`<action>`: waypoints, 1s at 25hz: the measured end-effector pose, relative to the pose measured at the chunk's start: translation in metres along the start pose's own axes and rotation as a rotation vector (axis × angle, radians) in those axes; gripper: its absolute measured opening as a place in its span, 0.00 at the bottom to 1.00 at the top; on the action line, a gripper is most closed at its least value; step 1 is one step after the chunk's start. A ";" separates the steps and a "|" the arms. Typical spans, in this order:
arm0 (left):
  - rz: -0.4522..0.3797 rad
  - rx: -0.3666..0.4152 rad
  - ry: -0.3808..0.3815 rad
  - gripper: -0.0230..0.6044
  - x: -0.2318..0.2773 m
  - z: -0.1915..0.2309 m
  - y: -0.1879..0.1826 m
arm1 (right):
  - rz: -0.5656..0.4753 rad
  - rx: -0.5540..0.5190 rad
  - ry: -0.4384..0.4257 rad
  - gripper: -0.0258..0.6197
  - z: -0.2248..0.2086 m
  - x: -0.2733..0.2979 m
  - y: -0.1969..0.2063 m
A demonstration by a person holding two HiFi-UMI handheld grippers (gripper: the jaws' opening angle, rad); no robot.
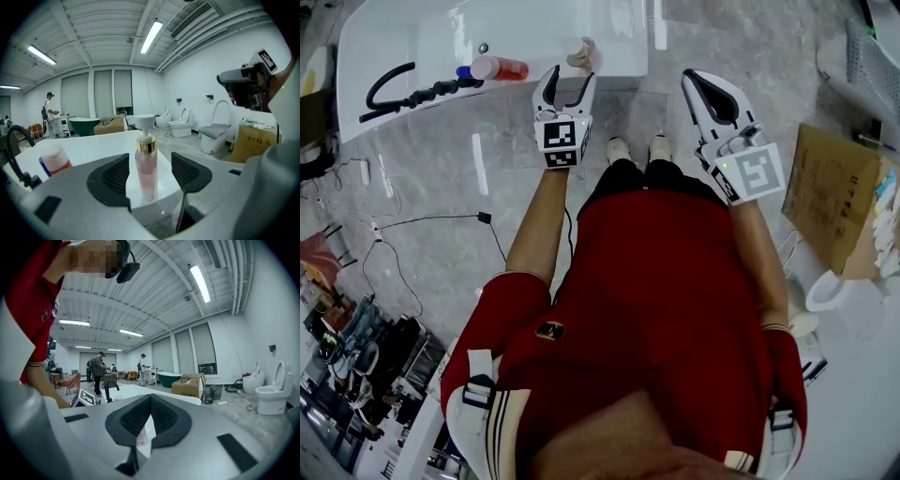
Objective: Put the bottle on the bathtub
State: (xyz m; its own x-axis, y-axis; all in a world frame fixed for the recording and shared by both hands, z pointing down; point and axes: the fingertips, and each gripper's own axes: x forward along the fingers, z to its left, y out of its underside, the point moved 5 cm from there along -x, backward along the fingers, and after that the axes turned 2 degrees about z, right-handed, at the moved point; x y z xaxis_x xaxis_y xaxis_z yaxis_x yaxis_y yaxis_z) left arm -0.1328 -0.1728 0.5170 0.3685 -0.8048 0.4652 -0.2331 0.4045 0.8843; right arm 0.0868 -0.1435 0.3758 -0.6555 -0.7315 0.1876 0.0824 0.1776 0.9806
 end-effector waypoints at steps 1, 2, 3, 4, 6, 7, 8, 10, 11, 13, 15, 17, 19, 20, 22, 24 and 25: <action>-0.010 0.003 -0.001 0.46 -0.006 -0.003 -0.006 | -0.006 0.000 -0.003 0.03 0.001 -0.001 -0.001; -0.022 0.005 -0.002 0.46 -0.012 -0.006 -0.013 | -0.012 0.001 -0.006 0.03 0.002 -0.003 -0.002; -0.034 0.007 -0.002 0.46 -0.019 -0.009 -0.019 | -0.017 0.003 -0.010 0.03 0.004 -0.004 -0.003; -0.046 0.008 0.000 0.46 -0.025 -0.012 -0.025 | -0.022 0.004 -0.014 0.03 0.006 -0.005 -0.003; -0.070 0.006 0.008 0.46 -0.036 -0.019 -0.038 | -0.033 0.007 -0.022 0.03 0.009 -0.007 -0.005; -0.083 0.004 0.014 0.46 -0.041 -0.022 -0.044 | -0.039 0.009 -0.026 0.03 0.011 -0.008 -0.005; -0.095 0.003 0.021 0.46 -0.046 -0.026 -0.050 | -0.044 0.011 -0.029 0.03 0.012 -0.009 -0.006; -0.121 0.004 0.034 0.45 -0.055 -0.032 -0.062 | -0.054 0.014 -0.036 0.03 0.015 -0.011 -0.008; -0.135 0.003 0.040 0.44 -0.060 -0.035 -0.067 | -0.059 0.015 -0.039 0.03 0.017 -0.012 -0.009; -0.159 -0.001 0.052 0.43 -0.069 -0.041 -0.076 | -0.069 0.021 -0.044 0.03 0.019 -0.015 -0.009; -0.178 -0.002 0.063 0.42 -0.076 -0.046 -0.085 | -0.079 0.027 -0.050 0.03 0.021 -0.019 -0.011; -0.197 -0.002 0.070 0.41 -0.084 -0.052 -0.094 | -0.090 0.030 -0.057 0.03 0.023 -0.022 -0.012; -0.214 -0.002 0.079 0.40 -0.090 -0.057 -0.102 | -0.098 0.034 -0.063 0.03 0.025 -0.025 -0.013; -0.220 -0.001 0.084 0.39 -0.093 -0.060 -0.104 | -0.102 0.037 -0.065 0.03 0.026 -0.027 -0.013; -0.232 0.000 0.097 0.35 -0.098 -0.066 -0.109 | -0.113 0.043 -0.071 0.03 0.027 -0.030 -0.015; -0.245 -0.003 0.108 0.28 -0.104 -0.070 -0.114 | -0.121 0.047 -0.077 0.03 0.029 -0.033 -0.016; -0.252 -0.005 0.112 0.25 -0.107 -0.072 -0.116 | -0.124 0.049 -0.080 0.03 0.030 -0.034 -0.016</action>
State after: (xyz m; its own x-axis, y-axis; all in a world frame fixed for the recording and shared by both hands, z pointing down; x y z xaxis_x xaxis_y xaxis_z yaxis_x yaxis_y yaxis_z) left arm -0.0803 -0.1025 0.3678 0.5112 -0.8277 0.2315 -0.1167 0.2000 0.9728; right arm 0.0852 -0.1022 0.3518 -0.7164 -0.6952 0.0584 -0.0382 0.1226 0.9917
